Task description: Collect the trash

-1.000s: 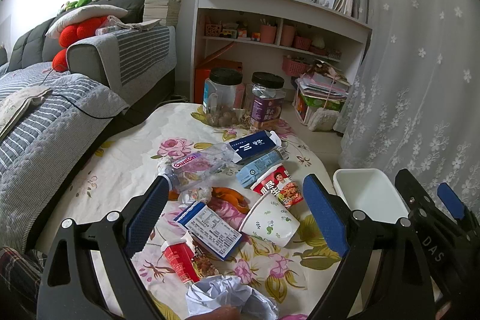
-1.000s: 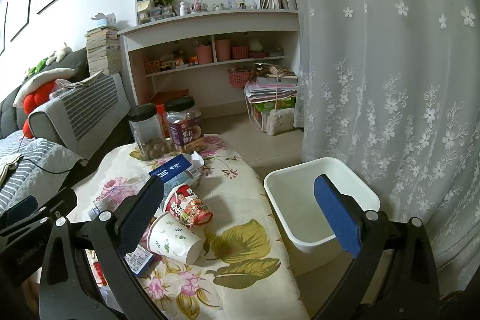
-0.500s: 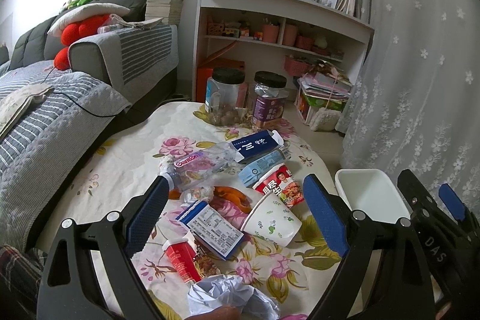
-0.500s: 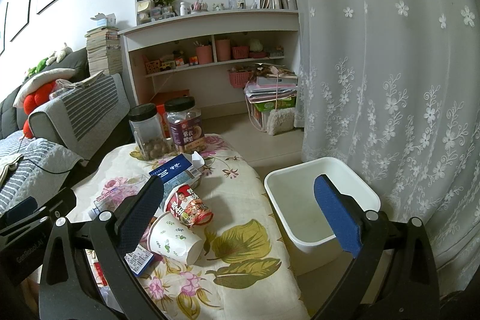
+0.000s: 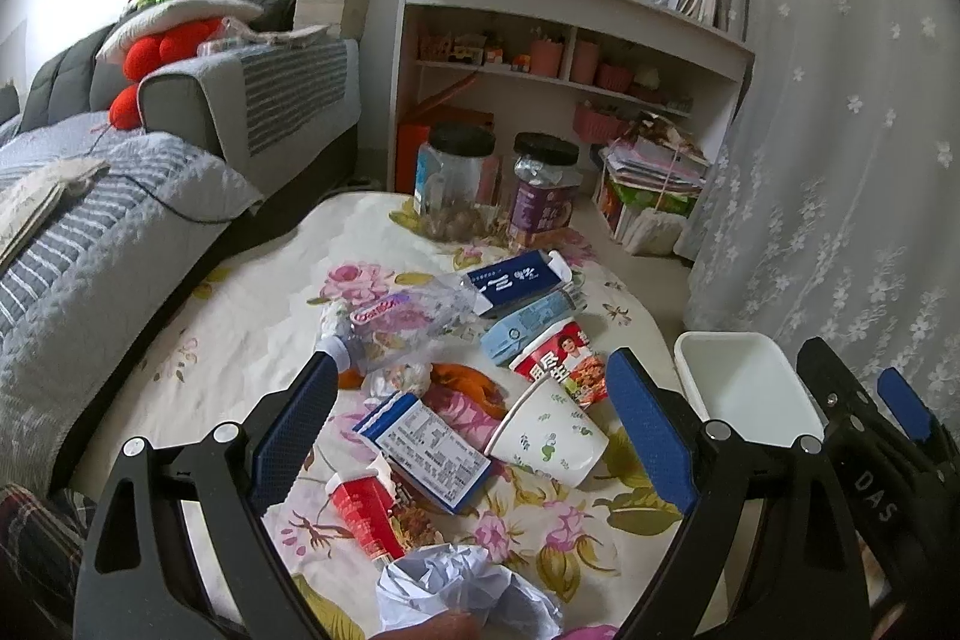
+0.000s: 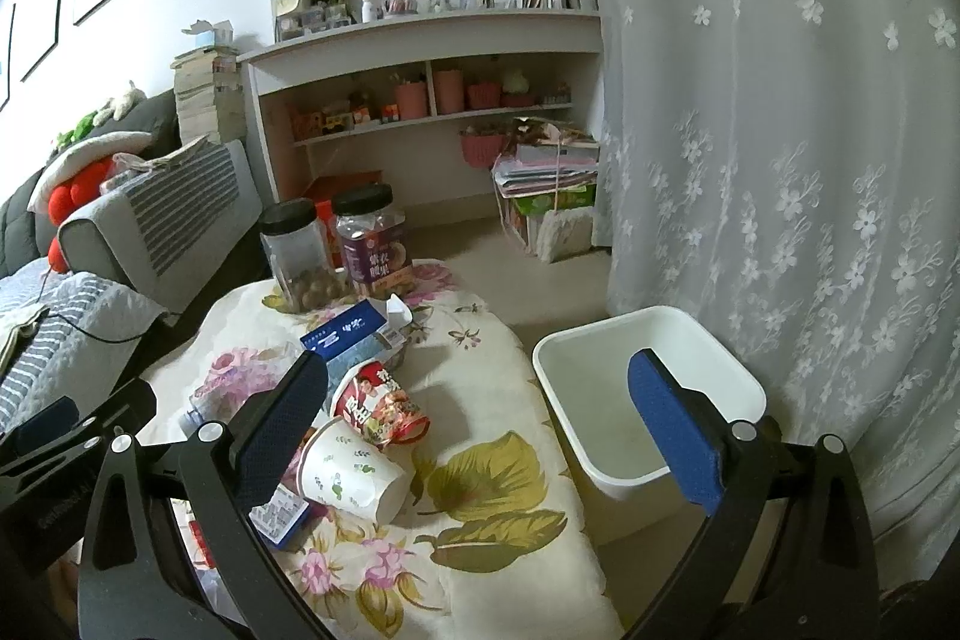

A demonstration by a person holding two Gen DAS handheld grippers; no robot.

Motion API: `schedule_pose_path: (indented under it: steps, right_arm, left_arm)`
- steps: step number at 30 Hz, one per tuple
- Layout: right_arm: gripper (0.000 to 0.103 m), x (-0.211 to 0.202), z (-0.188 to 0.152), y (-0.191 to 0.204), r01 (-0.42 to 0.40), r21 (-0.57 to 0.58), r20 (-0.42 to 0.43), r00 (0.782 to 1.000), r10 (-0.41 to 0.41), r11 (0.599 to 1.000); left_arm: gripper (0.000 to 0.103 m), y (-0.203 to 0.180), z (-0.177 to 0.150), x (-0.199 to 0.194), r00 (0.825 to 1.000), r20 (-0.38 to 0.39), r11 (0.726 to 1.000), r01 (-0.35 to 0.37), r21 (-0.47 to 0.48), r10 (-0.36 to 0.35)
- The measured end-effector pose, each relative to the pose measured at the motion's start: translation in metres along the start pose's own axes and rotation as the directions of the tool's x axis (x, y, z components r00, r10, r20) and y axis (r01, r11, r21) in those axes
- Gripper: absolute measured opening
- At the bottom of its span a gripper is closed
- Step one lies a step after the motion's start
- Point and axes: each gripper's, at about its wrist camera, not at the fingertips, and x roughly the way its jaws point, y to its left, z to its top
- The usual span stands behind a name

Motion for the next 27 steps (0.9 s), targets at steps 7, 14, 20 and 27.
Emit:
schedule_pose_path:
  steps: [7, 14, 20, 27]
  right_arm:
    - [0.096, 0.034, 0.007, 0.009, -0.085, 0.042, -0.183, 0.979, 0.091, 0.995]
    - [0.096, 0.074, 0.022, 0.022, -0.144, -0.002, -0.398, 0.908, 0.131, 0.99]
    - [0.096, 0.122, 0.032, 0.03, -0.179, 0.023, -0.503, 0.848, 0.166, 0.984]
    - [0.096, 0.183, 0.025, 0.014, -0.145, 0.137, -0.571, 0.797, 0.198, 0.98]
  left_arm:
    - [0.094, 0.021, 0.011, 0.047, 0.974, -0.224, 0.999, -0.027, -0.029, 0.019]
    - [0.094, 0.061, 0.039, 0.085, 0.938, -0.346, 0.993, -0.041, -0.107, 0.001]
    - [0.094, 0.09, 0.06, 0.129, 0.88, -0.474, 0.988, -0.053, -0.146, -0.022]
    - [0.094, 0.092, 0.063, 0.186, 0.827, -0.563, 0.993, -0.074, -0.096, 0.008]
